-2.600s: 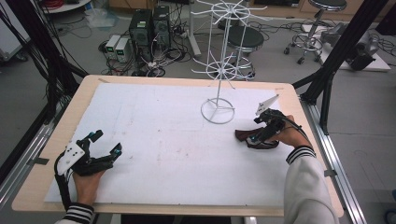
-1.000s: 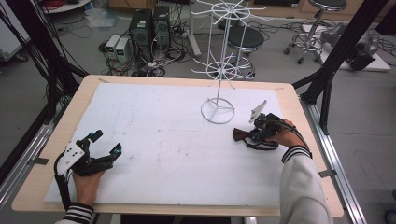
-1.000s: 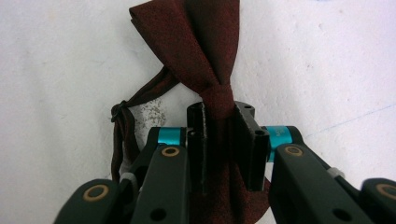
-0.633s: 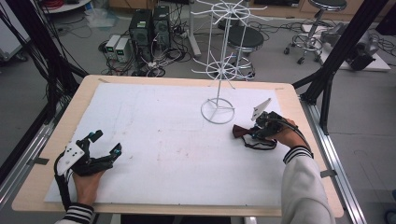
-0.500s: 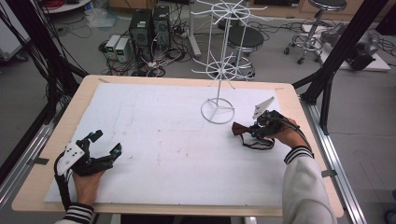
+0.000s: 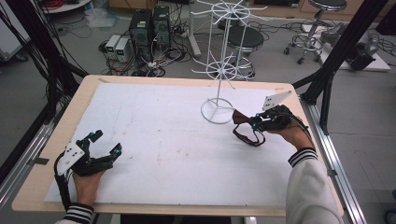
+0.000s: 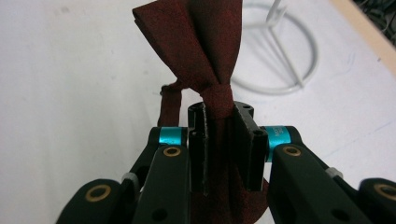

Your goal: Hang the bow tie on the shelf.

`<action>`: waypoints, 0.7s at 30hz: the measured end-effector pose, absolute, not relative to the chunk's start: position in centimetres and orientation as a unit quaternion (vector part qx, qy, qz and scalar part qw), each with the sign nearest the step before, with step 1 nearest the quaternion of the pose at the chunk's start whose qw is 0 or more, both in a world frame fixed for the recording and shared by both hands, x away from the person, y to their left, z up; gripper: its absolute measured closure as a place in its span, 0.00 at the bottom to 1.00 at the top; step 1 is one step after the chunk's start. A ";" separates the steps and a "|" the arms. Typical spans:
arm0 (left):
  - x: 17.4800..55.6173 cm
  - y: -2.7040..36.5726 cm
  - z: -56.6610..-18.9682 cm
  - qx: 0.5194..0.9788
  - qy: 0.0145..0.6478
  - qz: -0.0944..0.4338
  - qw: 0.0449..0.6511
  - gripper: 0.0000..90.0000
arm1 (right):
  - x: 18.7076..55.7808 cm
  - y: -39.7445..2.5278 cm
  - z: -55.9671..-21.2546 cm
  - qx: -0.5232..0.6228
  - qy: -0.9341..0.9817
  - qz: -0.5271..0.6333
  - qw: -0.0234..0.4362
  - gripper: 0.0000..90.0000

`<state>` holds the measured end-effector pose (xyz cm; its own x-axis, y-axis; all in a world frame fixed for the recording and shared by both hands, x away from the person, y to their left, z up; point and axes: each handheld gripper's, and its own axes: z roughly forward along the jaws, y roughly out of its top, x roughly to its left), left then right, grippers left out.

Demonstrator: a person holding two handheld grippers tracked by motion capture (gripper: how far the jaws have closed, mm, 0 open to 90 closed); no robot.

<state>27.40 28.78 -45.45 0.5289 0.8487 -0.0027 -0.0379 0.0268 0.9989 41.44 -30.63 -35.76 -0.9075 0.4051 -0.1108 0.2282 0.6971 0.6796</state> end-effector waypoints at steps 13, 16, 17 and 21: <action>27.4 28.8 -45.4 0.603 0.336 0.350 0.633 0.12 | 40.0 -31.0 -33.4 0.167 0.873 0.437 0.137 0.86; 27.4 28.7 -45.4 0.603 0.336 0.350 0.633 0.12 | 39.7 -30.9 -33.0 0.164 0.866 0.452 0.137 0.86; 27.4 28.7 -45.4 0.603 0.336 0.350 0.633 0.12 | 39.5 -30.9 -32.8 0.161 0.863 0.459 0.136 0.86; 27.4 28.7 -45.4 0.603 0.336 0.350 0.633 0.12 | 39.0 -30.9 -32.2 0.155 0.852 0.479 0.141 0.86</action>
<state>27.39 28.74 -45.45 0.5290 0.8486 -0.0030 -0.0381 0.0273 0.9989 39.04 -30.87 -32.21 -0.9123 0.3993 -0.0909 0.1299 0.4928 0.8604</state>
